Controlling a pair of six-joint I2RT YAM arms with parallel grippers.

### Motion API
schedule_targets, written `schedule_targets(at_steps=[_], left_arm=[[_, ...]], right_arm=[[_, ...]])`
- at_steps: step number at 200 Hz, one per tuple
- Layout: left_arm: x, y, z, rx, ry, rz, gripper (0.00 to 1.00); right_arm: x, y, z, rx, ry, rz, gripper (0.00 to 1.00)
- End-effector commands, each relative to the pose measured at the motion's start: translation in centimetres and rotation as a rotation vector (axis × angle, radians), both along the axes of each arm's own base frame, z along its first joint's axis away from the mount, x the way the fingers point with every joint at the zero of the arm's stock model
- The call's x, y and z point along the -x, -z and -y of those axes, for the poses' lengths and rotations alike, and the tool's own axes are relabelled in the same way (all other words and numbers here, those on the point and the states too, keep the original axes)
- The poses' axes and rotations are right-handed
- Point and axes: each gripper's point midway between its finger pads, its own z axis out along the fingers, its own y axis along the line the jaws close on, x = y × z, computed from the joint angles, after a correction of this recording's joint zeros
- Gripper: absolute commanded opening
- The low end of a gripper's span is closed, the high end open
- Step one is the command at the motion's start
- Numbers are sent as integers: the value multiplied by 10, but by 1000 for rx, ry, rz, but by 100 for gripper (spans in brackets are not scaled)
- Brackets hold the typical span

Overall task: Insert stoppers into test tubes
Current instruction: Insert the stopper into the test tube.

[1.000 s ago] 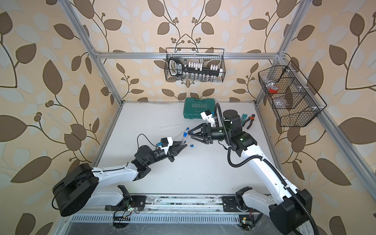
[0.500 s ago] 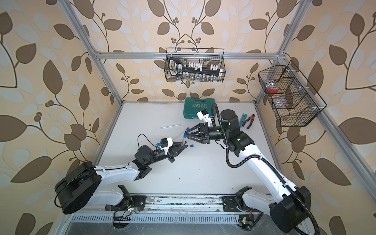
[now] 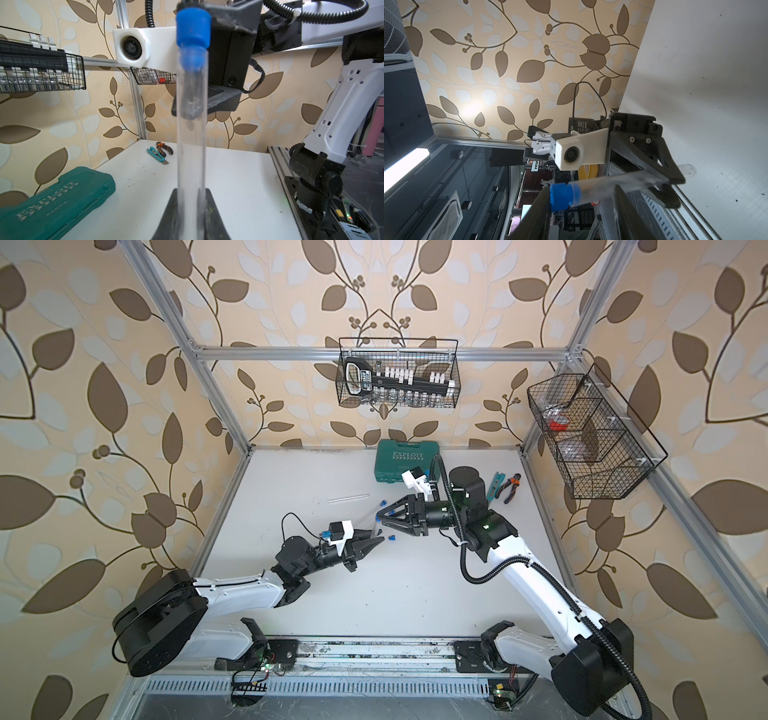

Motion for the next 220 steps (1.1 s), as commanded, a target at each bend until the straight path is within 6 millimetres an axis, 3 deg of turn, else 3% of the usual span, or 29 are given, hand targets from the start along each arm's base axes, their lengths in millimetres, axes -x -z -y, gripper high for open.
schedule_targets(at_steps=[1, 108, 220], left_arm=[[4, -48, -3, 97, 15, 120, 0], [10, -74, -7, 125, 14, 185, 0], [43, -139, -15, 203, 89, 455, 0]], right_arm=[[-1, 26, -2, 43, -3, -48, 44], [-2, 49, -1, 92, -2, -84, 41], [3, 44, -5, 4, -37, -134, 37]])
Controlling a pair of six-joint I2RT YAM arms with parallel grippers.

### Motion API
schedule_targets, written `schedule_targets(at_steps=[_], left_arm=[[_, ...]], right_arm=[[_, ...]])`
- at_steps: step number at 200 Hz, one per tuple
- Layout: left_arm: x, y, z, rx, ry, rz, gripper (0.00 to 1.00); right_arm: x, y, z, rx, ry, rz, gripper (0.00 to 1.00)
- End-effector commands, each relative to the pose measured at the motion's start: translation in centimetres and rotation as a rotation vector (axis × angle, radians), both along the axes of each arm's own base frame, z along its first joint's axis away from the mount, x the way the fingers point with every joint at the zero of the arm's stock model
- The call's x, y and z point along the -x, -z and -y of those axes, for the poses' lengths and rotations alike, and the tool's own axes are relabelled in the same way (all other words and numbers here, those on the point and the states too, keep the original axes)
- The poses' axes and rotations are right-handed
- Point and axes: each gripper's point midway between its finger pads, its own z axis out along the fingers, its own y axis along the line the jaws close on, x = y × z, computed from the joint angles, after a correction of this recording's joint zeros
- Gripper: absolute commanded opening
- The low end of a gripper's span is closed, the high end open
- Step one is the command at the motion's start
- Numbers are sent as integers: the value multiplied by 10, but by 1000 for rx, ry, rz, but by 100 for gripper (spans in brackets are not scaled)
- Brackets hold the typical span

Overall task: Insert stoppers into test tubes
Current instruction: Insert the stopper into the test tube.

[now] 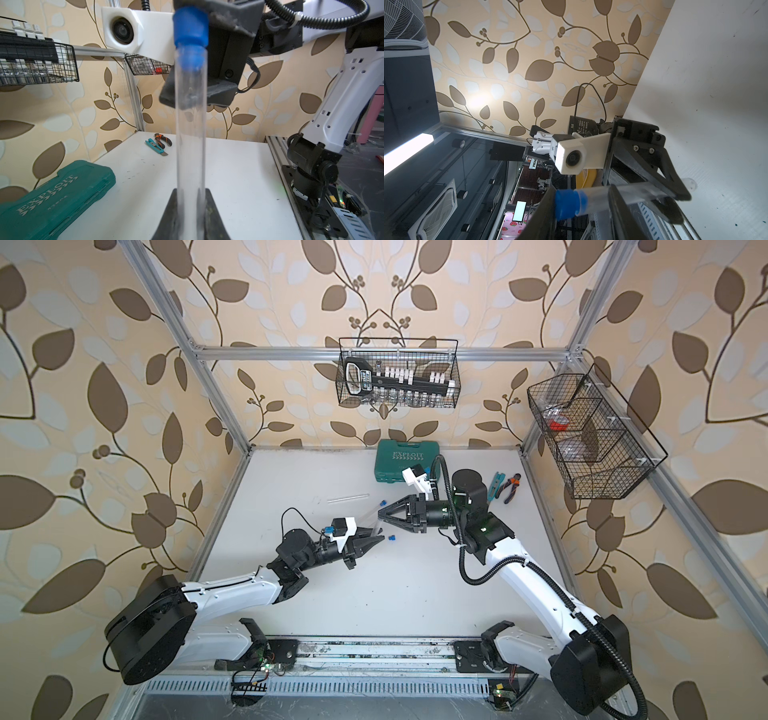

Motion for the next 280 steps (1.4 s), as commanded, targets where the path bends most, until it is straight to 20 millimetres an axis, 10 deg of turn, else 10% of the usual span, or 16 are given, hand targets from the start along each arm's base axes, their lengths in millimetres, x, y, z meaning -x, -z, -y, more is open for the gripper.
schedule_targets(at_steps=[1, 151, 280], left_arm=[[45, -134, -18, 270, 77, 449, 0], [46, -190, -39, 394, -33, 527, 0], [45, -217, -41, 427, -44, 553, 0]], right_arm=[[7, 48, -4, 71, -30, -222, 37], [8, 48, -4, 60, -19, -223, 35], [8, 86, -1, 122, 12, -278, 35]])
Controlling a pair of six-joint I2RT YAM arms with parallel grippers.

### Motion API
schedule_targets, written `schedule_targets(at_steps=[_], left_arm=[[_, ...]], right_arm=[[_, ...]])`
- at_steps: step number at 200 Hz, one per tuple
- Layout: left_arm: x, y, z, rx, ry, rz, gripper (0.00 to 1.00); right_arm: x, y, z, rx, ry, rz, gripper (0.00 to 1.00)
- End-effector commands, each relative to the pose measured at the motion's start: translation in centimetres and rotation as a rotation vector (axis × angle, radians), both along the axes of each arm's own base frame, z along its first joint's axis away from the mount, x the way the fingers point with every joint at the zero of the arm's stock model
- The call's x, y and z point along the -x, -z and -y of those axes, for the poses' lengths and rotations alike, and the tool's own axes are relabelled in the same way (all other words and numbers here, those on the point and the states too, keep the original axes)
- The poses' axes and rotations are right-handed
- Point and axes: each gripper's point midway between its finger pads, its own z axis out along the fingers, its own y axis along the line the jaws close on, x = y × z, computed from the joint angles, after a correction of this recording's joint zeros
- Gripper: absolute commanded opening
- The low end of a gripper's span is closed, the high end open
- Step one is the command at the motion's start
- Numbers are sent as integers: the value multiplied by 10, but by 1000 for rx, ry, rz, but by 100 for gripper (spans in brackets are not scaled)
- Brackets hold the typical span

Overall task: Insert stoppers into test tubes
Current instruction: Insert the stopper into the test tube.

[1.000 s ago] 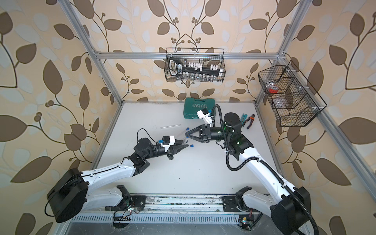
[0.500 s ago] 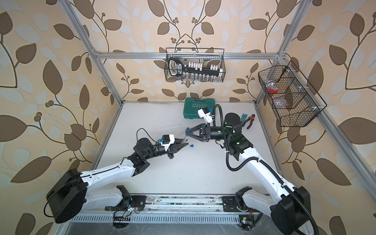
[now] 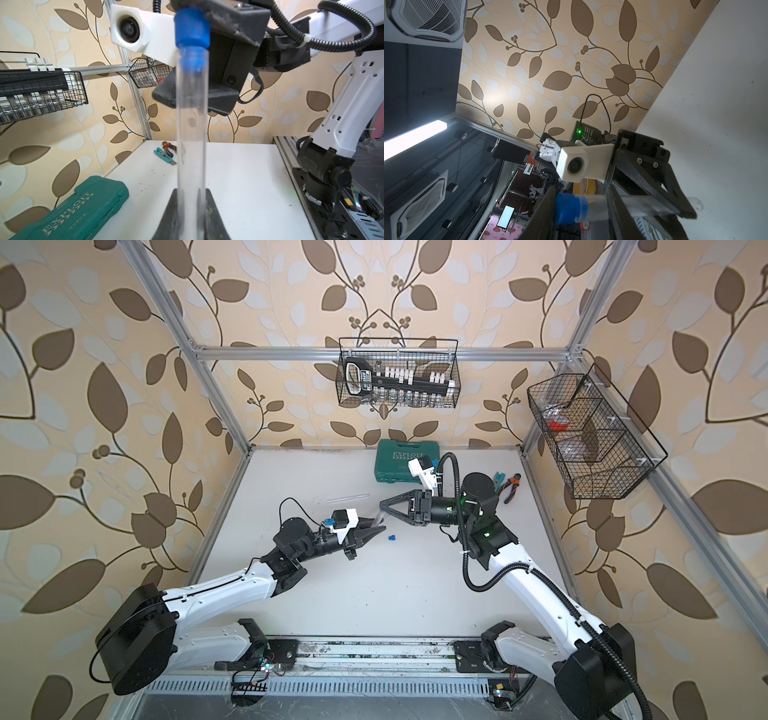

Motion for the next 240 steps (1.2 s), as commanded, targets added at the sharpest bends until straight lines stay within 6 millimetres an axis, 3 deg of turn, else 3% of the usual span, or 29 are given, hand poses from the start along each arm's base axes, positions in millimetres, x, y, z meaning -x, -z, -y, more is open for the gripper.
schedule_targets(at_steps=[1, 83, 112, 136, 165, 189, 196, 212, 224, 240], left_arm=[[52, -182, -42, 440, 3, 485, 0], [55, -201, -49, 489, -13, 532, 0], [59, -201, -49, 491, -1, 540, 0], [60, -188, -45, 438, 7, 549, 0], [53, -141, -27, 230, 23, 510, 0], [35, -68, -8, -18, 44, 351, 0], [27, -46, -6, -77, 32, 284, 0], [18, 1, -4, -206, 20, 168, 0], [9, 31, -5, -289, -9, 71, 0], [-1, 57, -11, -364, -63, -34, 0]], right_arm=[[11, 111, -4, 196, -44, -402, 35], [14, 145, 0, 227, -23, -461, 35], [13, 140, 0, 219, -22, -455, 35], [6, 120, 1, 184, -24, -426, 37], [0, 68, 5, 108, -55, -309, 54], [6, -4, 8, 38, -98, -110, 65], [10, -24, 10, 31, -103, -49, 74], [20, -58, 15, 38, -100, 88, 85], [25, -63, 19, 56, -83, 149, 88], [16, -44, 28, 87, -17, 123, 88]])
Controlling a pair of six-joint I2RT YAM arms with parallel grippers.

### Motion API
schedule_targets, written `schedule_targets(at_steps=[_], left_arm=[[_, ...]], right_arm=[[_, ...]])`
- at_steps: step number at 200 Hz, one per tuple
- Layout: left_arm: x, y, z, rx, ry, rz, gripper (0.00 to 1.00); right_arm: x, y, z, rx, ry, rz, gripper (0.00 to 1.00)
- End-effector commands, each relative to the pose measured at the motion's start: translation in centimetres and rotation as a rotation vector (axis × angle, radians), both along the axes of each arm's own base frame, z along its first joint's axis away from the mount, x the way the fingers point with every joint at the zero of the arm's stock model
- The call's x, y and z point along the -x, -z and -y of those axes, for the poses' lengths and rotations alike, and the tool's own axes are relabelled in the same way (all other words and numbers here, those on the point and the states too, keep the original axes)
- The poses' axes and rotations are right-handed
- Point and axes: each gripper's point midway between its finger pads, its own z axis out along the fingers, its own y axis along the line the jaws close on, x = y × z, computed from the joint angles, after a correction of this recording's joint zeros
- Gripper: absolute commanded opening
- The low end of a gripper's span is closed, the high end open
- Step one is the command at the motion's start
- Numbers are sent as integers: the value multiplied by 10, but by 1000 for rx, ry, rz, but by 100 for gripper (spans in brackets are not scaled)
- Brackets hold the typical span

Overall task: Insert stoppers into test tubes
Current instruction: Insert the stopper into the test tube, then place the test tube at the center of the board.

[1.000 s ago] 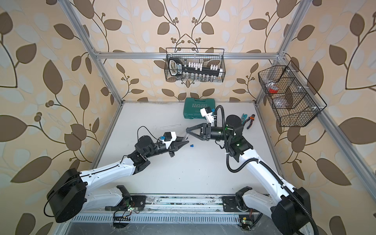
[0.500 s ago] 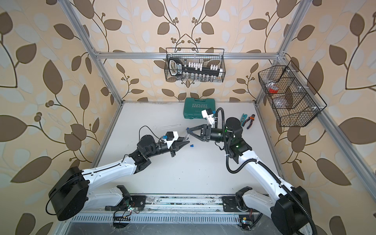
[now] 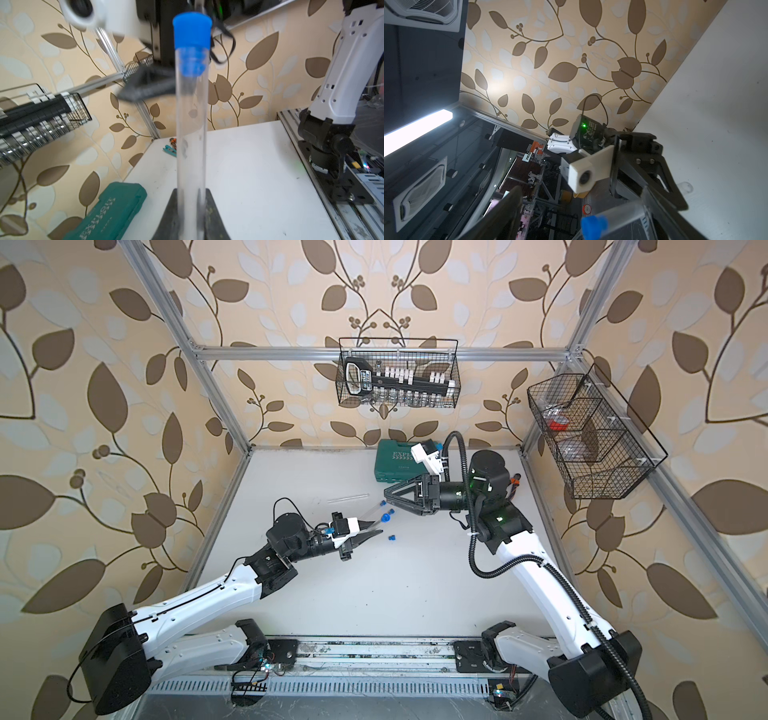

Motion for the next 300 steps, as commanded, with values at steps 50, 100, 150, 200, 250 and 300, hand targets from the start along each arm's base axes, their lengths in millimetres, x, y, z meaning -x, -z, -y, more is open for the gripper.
schedule_targets(at_steps=[50, 100, 150, 200, 250, 300], left_arm=[[-47, 98, -43, -413, -391, -425, 0], [-80, 134, -92, -617, -671, -600, 0], [-116, 153, -106, -677, -694, -681, 0], [-141, 201, -104, -828, -533, -671, 0], [-176, 217, -105, -841, -520, -681, 0], [-204, 227, -115, -861, -544, -684, 0]], right_arm=[[-53, 135, 79, 328, 428, -244, 81], [-56, 179, 102, 499, 509, -289, 79], [-57, 190, 106, 532, 523, -293, 79], [-57, 195, 105, 530, 514, -302, 79], [-53, 201, 104, 522, 503, -321, 79], [-55, 205, 102, 519, 489, -335, 78]])
